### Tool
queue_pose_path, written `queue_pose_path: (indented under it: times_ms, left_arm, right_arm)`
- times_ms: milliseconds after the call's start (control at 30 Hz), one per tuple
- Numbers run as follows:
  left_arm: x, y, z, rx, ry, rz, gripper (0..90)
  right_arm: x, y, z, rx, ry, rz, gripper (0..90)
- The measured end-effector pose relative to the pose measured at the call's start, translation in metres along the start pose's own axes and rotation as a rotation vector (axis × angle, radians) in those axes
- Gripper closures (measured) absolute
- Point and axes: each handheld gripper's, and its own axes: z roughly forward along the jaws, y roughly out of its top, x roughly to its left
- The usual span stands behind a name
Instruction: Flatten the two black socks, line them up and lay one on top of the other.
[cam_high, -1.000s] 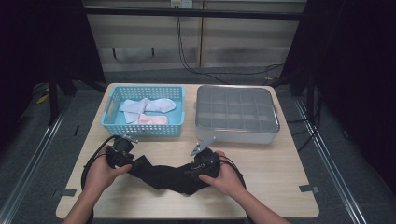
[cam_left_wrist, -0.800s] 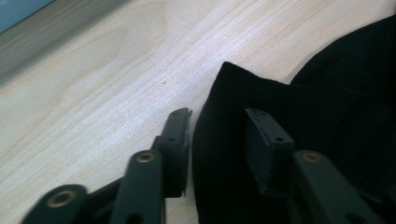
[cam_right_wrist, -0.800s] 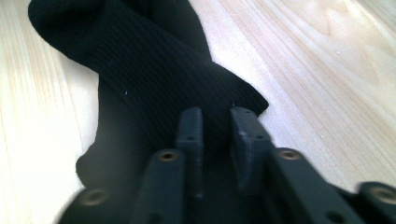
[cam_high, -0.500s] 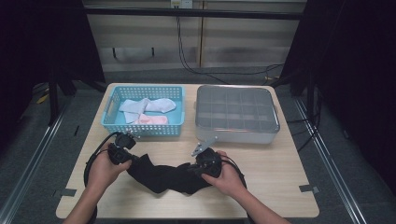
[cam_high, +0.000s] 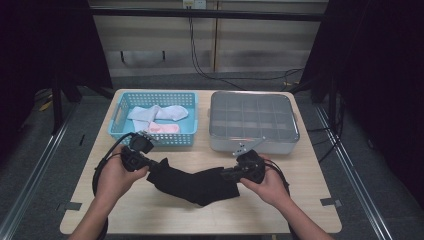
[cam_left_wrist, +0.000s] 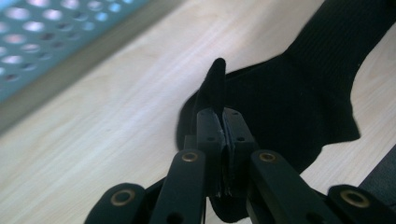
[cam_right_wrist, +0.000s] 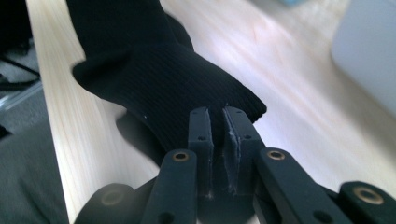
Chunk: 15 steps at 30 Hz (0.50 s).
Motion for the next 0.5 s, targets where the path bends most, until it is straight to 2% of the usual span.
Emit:
queue_pose_path:
  times_ms: [100,167,233,300,333,367,433,500]
  left_arm:
    - [0.000,0.001,0.022,0.037,0.000,-0.004,87.0]
    - [0.000,0.000,0.037,0.048,0.014,0.000,86.2]
    - [0.003,-0.001,0.041,0.023,0.032,-0.006,77.2]
    - [0.008,-0.002,0.037,-0.011,0.044,-0.019,67.9]
    - [0.012,-0.002,0.033,-0.044,0.065,-0.031,63.6]
    - [0.016,-0.003,0.029,-0.049,0.074,-0.033,62.1]
    - [0.024,-0.005,0.022,-0.071,0.085,-0.073,62.2]
    - [0.032,-0.008,0.017,-0.064,0.112,-0.081,62.8]
  right_arm:
    - [-0.004,-0.016,0.008,0.048,-0.005,0.018,81.7]
    - [-0.005,-0.025,0.015,0.083,-0.026,0.003,81.5]
    - [-0.007,-0.031,0.019,0.097,-0.028,0.002,81.5]
    - [-0.008,-0.034,0.021,0.111,-0.037,0.001,81.6]
    - [-0.009,-0.035,0.021,0.121,-0.045,-0.005,81.7]
    - [-0.011,-0.036,0.021,0.111,-0.041,-0.002,81.7]
    - [-0.012,-0.037,0.020,0.109,-0.043,0.002,81.9]
    - [-0.013,-0.037,0.021,0.109,-0.044,0.004,82.0]
